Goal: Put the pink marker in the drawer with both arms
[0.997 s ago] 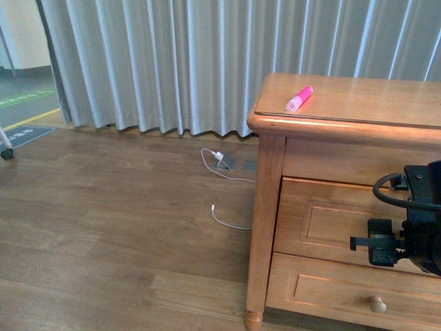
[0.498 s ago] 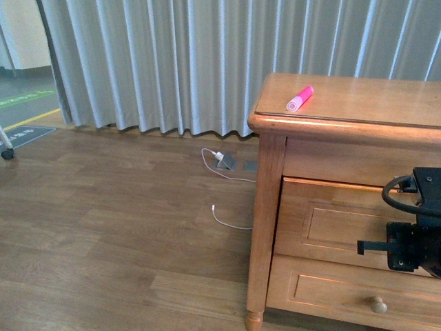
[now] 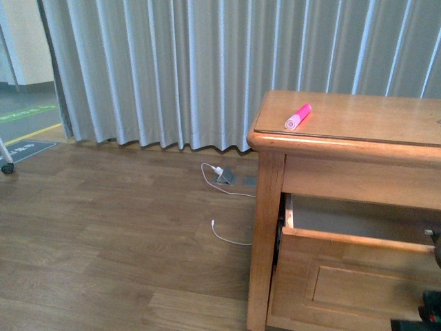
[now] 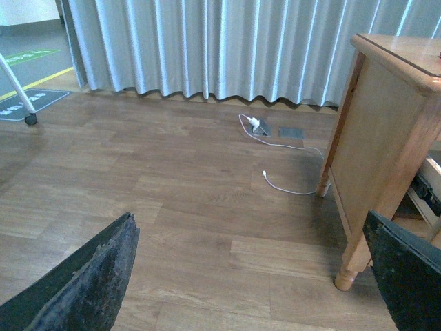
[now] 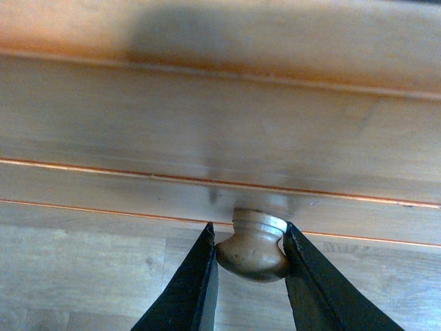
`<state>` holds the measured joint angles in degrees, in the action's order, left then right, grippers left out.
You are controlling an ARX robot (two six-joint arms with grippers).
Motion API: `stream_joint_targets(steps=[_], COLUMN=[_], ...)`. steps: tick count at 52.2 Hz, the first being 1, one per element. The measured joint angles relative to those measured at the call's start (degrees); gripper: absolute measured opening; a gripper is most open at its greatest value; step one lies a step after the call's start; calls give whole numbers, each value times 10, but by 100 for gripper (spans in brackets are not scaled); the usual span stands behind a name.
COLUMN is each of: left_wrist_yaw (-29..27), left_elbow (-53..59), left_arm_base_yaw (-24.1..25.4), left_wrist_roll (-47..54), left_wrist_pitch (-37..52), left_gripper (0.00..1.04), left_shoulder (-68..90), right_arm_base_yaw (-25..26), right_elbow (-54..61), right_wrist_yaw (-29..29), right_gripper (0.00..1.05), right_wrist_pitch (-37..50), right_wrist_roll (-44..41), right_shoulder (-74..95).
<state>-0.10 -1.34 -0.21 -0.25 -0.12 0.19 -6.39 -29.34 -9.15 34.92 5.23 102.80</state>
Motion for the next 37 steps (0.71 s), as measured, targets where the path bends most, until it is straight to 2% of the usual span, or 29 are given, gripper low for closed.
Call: stream_joint_targets(steps=[13, 20, 26, 37], left_wrist_yaw=[0, 0, 0, 0], left_elbow=[0, 0, 0, 0], left_arm_base_yaw=[0, 0, 0, 0], left_wrist_roll=[0, 0, 0, 0], left_wrist_pitch=[0, 0, 0, 0], left_gripper=[99, 99, 99, 99], left_shoulder=[0, 0, 0, 0], right_arm_base_yaw=[7, 7, -1, -19], right_elbow=[118, 144, 158, 171], right_wrist_yaw=[33, 18, 5, 20], right_gripper=[23, 45, 63, 96], right_wrist_pitch=[28, 27, -9, -181], right_wrist_roll=[-2, 4, 13, 39], right_shoulder=[-85, -119, -171, -376])
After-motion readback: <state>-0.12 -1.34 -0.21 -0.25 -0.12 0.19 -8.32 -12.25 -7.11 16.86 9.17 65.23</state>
